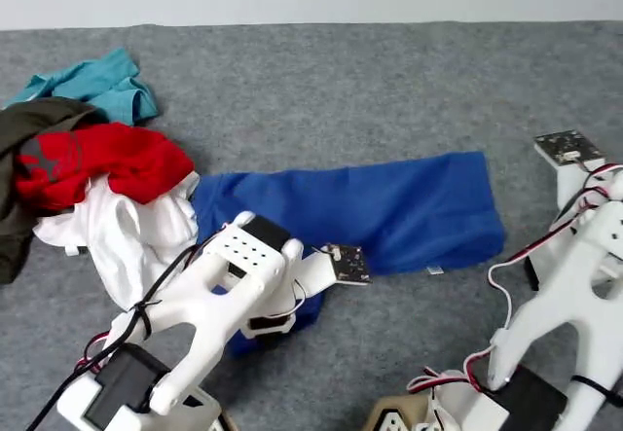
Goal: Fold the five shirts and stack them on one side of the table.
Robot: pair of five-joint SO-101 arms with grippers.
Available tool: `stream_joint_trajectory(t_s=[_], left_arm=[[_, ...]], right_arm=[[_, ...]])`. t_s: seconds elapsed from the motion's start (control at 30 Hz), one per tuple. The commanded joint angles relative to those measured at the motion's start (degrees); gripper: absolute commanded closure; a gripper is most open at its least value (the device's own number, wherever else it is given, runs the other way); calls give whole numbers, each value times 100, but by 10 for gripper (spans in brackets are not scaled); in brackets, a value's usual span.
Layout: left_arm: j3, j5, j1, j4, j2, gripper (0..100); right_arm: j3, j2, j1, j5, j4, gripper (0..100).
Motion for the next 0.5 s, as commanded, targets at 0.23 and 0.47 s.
stream_joint_trajectory(t_s=[0.23, 0.47], left_arm=[[189, -70, 18, -475, -114, 848], [646, -44, 0, -914, -105, 840]], right_arm=[[-44, -268, 48, 62, 207, 905], [-44, -251, 31, 62, 207, 905]])
